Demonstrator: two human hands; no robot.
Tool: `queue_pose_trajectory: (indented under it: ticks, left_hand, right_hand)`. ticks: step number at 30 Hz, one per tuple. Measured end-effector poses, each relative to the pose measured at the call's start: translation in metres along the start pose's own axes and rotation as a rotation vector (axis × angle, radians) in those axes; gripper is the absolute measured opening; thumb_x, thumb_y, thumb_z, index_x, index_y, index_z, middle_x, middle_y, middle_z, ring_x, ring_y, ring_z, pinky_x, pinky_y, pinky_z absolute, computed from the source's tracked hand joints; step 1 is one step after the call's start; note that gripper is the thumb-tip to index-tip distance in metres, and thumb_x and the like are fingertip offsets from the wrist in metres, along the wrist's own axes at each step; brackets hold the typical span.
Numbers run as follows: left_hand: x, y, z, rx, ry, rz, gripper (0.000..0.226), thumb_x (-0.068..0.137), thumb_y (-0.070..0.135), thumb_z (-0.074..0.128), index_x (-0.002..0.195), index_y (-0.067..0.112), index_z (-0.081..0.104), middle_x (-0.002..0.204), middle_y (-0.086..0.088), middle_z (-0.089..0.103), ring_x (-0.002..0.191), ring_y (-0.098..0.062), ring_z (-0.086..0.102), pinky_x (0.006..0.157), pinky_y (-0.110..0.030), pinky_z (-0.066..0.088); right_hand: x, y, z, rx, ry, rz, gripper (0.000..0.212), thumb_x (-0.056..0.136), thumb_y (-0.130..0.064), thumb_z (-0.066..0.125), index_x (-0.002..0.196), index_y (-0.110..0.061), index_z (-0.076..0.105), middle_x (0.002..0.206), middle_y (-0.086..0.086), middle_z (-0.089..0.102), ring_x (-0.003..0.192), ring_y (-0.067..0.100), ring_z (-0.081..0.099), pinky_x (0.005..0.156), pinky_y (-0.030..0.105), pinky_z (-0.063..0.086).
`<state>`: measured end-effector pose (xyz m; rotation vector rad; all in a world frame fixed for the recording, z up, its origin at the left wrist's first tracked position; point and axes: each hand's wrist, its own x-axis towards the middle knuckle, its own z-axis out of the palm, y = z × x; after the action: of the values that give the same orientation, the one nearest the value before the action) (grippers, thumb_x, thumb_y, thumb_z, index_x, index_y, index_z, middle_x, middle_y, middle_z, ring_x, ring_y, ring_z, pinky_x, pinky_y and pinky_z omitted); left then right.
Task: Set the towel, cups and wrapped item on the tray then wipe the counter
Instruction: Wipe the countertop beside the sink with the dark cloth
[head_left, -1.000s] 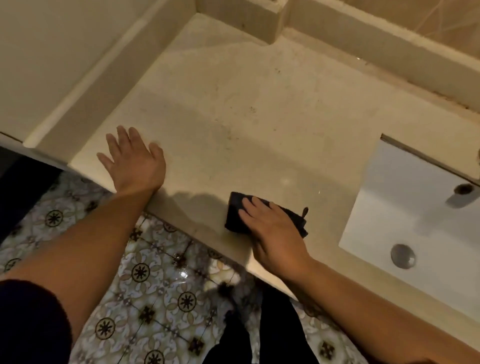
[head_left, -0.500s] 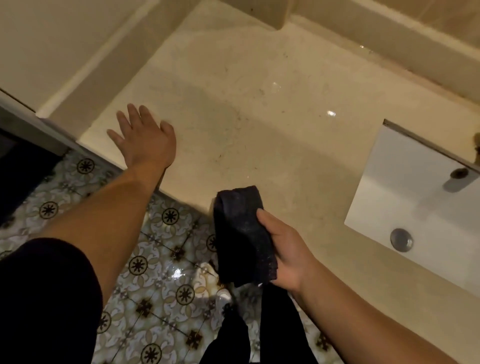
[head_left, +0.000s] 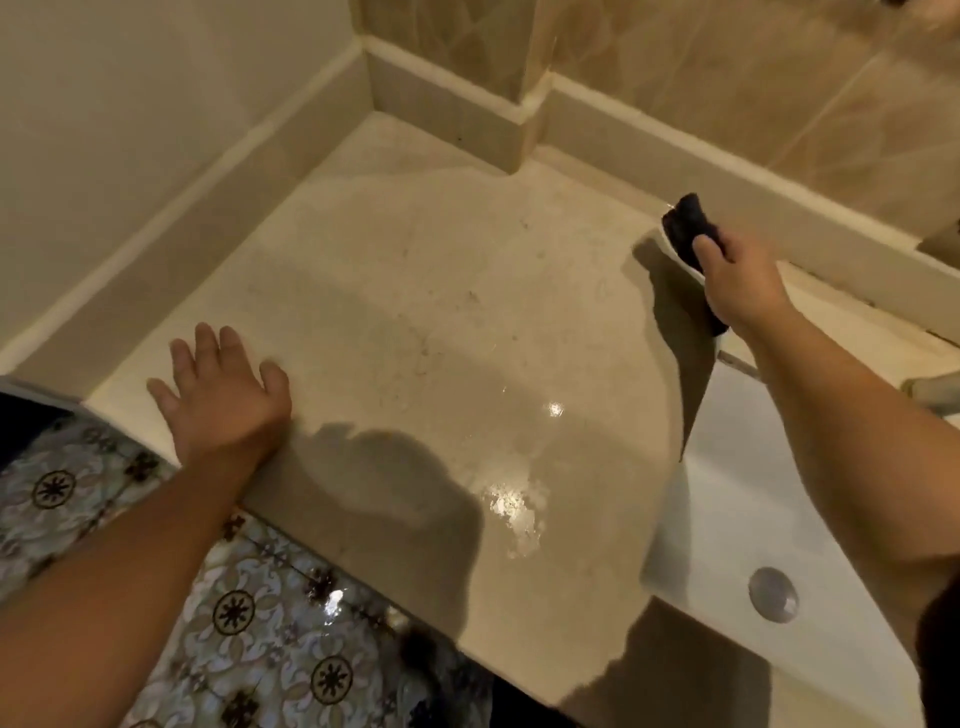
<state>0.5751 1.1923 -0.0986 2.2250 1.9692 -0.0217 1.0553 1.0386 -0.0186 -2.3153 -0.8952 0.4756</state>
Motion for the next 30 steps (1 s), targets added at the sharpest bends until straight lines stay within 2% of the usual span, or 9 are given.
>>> queue_pose_trajectory:
  ticks: [1, 3, 6, 9, 13, 17, 23, 27, 30]
  left_hand:
    - [0.001, 0.000, 0.001, 0.001, 0.005, -0.004, 0.070, 0.092, 0.048, 0.019, 0.151, 0.010, 0.022, 0.163, -0.012, 0.016, 0.148, -0.034, 0.008, 0.114, -0.063, 0.009]
    - [0.001, -0.001, 0.002, 0.005, 0.017, -0.008, 0.070, 0.091, 0.047, 0.020, 0.150, 0.011, 0.023, 0.162, -0.012, 0.017, 0.148, -0.034, 0.009, 0.114, -0.063, 0.009]
    - [0.000, 0.002, 0.001, -0.006, 0.042, -0.007, 0.068, 0.092, 0.046, 0.023, 0.150, 0.010, 0.024, 0.162, -0.013, 0.017, 0.148, -0.034, 0.009, 0.114, -0.063, 0.010]
    - [-0.002, 0.004, 0.000, -0.009, 0.043, -0.005, 0.068, 0.093, 0.045, 0.022, 0.151, 0.009, 0.022, 0.162, -0.013, 0.015, 0.149, -0.034, 0.007, 0.115, -0.062, 0.007]
    - [-0.004, 0.003, 0.000, 0.001, 0.026, -0.015, 0.070, 0.094, 0.047, 0.019, 0.153, 0.010, 0.018, 0.164, -0.010, 0.011, 0.150, -0.032, 0.004, 0.116, -0.061, 0.004]
    - [-0.006, 0.004, -0.002, -0.019, 0.002, -0.016, 0.070, 0.095, 0.047, 0.018, 0.154, 0.009, 0.015, 0.164, -0.010, 0.008, 0.150, -0.032, 0.001, 0.116, -0.061, 0.002]
    - [-0.004, 0.001, -0.003, -0.009, -0.047, -0.006, 0.072, 0.095, 0.049, 0.014, 0.155, 0.010, 0.009, 0.165, -0.009, 0.002, 0.150, -0.031, -0.002, 0.117, -0.061, 0.000]
    - [-0.003, 0.000, -0.001, -0.006, -0.052, -0.013, 0.073, 0.094, 0.050, 0.014, 0.155, 0.010, 0.010, 0.165, -0.010, 0.003, 0.150, -0.032, -0.001, 0.116, -0.061, 0.001]
    - [-0.001, 0.000, 0.000, 0.001, -0.040, -0.010, 0.073, 0.094, 0.050, 0.014, 0.155, 0.010, 0.011, 0.165, -0.010, 0.004, 0.150, -0.032, -0.001, 0.116, -0.061, 0.000]
  right_hand:
    - [0.014, 0.017, 0.008, -0.158, -0.060, -0.082, 0.036, 0.103, -0.033, 0.043, 0.135, -0.025, 0.055, 0.124, 0.007, 0.063, 0.118, 0.034, 0.053, 0.089, 0.035, 0.038]
    - [0.030, 0.043, 0.025, -0.367, -0.139, -0.261, 0.043, 0.104, -0.024, 0.044, 0.146, -0.014, 0.044, 0.149, 0.012, 0.047, 0.136, 0.034, 0.040, 0.109, 0.038, 0.030]
    - [0.026, 0.053, 0.038, -0.481, -0.127, -0.348, 0.046, 0.104, -0.021, 0.044, 0.147, -0.005, 0.041, 0.153, 0.017, 0.040, 0.140, 0.037, 0.034, 0.115, 0.045, 0.023]
    - [-0.034, 0.042, 0.045, -0.507, -0.161, -0.386, 0.044, 0.103, -0.016, 0.048, 0.144, 0.000, 0.043, 0.152, 0.020, 0.041, 0.139, 0.040, 0.036, 0.115, 0.047, 0.023]
    - [-0.185, 0.021, 0.072, -0.427, -0.212, -0.518, 0.037, 0.092, -0.008, 0.059, 0.127, 0.005, 0.059, 0.134, 0.027, 0.057, 0.121, 0.049, 0.053, 0.100, 0.059, 0.041]
    - [-0.293, 0.013, 0.091, -0.347, -0.248, -0.466, 0.047, 0.088, -0.005, 0.069, 0.134, 0.000, 0.058, 0.143, 0.021, 0.051, 0.132, 0.043, 0.047, 0.108, 0.057, 0.034]
    - [-0.375, -0.006, 0.117, -0.278, -0.315, -0.456, 0.058, 0.078, 0.002, 0.076, 0.134, -0.002, 0.058, 0.144, 0.019, 0.050, 0.134, 0.042, 0.044, 0.108, 0.058, 0.034]
    - [-0.411, -0.020, 0.134, -0.204, -0.347, -0.433, 0.065, 0.073, 0.010, 0.073, 0.135, -0.004, 0.058, 0.145, 0.015, 0.050, 0.137, 0.036, 0.040, 0.113, 0.053, 0.024]
    - [-0.428, -0.032, 0.140, 0.114, -0.428, -0.289, 0.056, 0.090, 0.004, 0.058, 0.142, -0.017, 0.052, 0.148, -0.006, 0.045, 0.141, 0.009, 0.032, 0.121, 0.033, 0.012]
